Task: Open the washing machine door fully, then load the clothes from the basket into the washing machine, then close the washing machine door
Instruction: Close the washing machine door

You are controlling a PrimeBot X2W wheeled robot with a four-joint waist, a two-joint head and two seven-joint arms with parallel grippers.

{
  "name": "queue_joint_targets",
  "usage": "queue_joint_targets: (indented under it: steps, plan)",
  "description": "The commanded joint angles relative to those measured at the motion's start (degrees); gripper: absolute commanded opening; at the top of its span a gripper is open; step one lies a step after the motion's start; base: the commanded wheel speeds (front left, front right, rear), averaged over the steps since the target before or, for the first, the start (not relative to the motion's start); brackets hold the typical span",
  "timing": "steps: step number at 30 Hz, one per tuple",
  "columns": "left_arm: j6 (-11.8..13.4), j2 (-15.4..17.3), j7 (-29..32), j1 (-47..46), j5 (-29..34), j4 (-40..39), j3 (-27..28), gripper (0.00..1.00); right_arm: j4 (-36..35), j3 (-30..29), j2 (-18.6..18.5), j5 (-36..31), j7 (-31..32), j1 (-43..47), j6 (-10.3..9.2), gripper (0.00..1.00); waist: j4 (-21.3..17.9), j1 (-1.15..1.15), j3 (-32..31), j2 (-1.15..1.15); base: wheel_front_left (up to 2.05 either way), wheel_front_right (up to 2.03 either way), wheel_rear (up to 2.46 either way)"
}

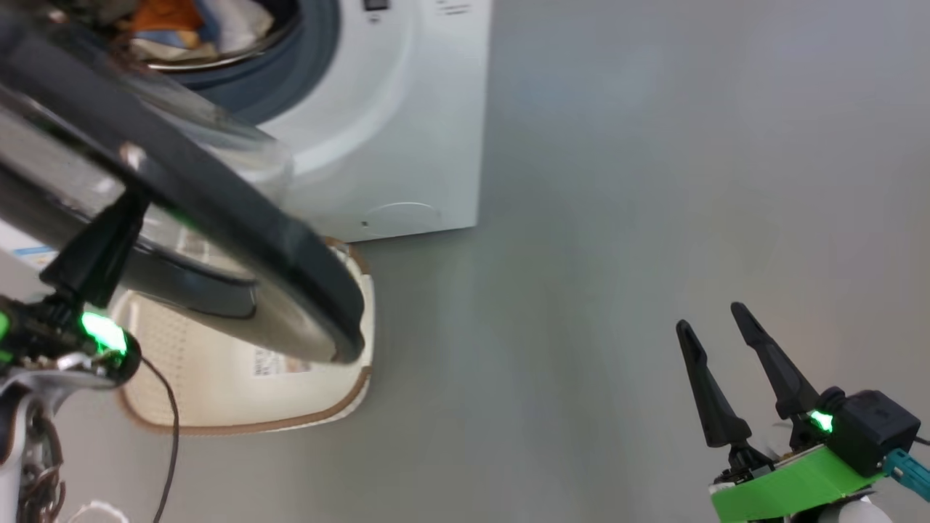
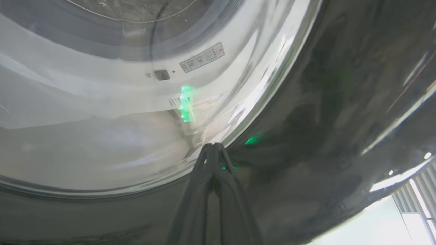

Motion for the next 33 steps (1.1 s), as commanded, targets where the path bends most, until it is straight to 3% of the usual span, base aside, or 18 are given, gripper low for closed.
queue_joint_targets:
  steps: [1, 17, 28, 33]
  plan:
    - [-0.54, 1.68, -0.20, -2.71, 0.54, -0.72, 2.01, 0.00, -1.11, 1.32, -0.24, 0.70, -0.75, -1.17, 0.09, 1.00, -2.84, 0.00, 1.40, 0.00, 0.00, 0.00, 0.00]
    - [-4.20, -0.53, -6.19, -13.24, 3.99, 10.76, 2.88, 0.00, 0.98, 2.52, 1.50, 1.93, -1.24, -4.68, 0.09, 1.00, -10.05, 0.00, 3.51, 0.00, 0.00, 0.00, 0.00]
    - [-6.46, -1.88, -6.55, -13.07, 3.10, 11.91, 4.13, 0.00, 0.95, 1.67, 1.68, 1.61, -1.24, -4.66, 0.09, 1.00, -9.07, 0.00, 3.22, 0.00, 0.00, 0.00, 0.00]
    - [-7.74, -2.66, -9.55, -10.26, 3.86, 10.70, 6.56, 0.00, 1.11, 1.37, 1.39, 1.31, -1.24, -4.21, 0.09, 1.00, -7.70, 0.00, 2.50, 0.00, 0.00, 0.00, 0.00]
